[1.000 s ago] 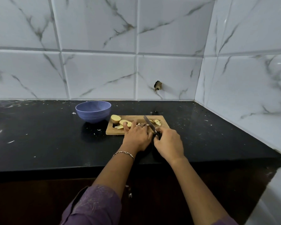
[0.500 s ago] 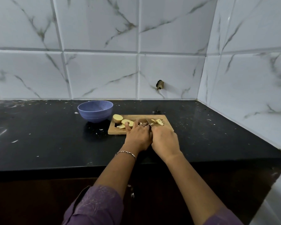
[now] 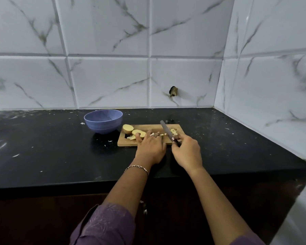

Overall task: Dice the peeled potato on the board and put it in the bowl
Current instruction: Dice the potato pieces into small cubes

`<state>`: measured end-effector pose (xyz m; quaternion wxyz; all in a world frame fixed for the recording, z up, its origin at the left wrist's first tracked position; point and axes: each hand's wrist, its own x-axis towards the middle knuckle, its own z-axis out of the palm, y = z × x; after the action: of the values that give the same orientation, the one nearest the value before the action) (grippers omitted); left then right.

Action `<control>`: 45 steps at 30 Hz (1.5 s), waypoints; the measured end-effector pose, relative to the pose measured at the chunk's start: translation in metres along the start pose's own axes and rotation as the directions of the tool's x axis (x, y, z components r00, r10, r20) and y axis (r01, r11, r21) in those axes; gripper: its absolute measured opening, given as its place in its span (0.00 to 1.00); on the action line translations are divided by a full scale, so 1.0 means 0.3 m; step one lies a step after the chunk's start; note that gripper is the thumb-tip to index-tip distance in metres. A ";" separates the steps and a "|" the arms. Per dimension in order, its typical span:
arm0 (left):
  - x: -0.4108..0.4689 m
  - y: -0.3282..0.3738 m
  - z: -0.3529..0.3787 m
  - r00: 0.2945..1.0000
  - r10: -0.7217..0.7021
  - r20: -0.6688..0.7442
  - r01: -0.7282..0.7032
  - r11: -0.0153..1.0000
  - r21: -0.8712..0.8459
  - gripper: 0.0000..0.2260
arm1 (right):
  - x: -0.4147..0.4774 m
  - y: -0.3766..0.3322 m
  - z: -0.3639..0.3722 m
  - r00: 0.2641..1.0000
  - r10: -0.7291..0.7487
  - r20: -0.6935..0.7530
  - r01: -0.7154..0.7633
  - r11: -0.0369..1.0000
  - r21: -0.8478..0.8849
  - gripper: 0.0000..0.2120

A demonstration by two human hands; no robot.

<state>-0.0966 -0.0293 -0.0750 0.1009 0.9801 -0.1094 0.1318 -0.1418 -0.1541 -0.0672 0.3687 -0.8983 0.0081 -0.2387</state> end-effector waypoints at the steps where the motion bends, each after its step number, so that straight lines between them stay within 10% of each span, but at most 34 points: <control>1: -0.001 0.000 -0.001 1.000 -0.002 -0.011 0.002 1.000 0.004 0.20 | -0.001 0.008 -0.005 1.000 0.022 0.005 -0.022 0.998 0.060 0.11; 31: -0.004 -0.001 -0.014 1.000 0.003 -0.011 -0.003 1.000 0.028 0.15 | -0.021 -0.064 0.041 0.941 -0.310 0.134 0.337 0.833 -0.438 0.12; 45: -0.019 -0.005 -0.028 0.979 -0.149 -0.141 0.145 0.989 -0.044 0.14 | 0.002 0.008 -0.007 0.999 -0.026 0.047 0.025 1.000 0.016 0.11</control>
<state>-0.1035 -0.0250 -0.0689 0.1345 0.9715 -0.0313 0.1926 -0.1418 -0.1573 -0.0672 0.3728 -0.9008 -0.0141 -0.2222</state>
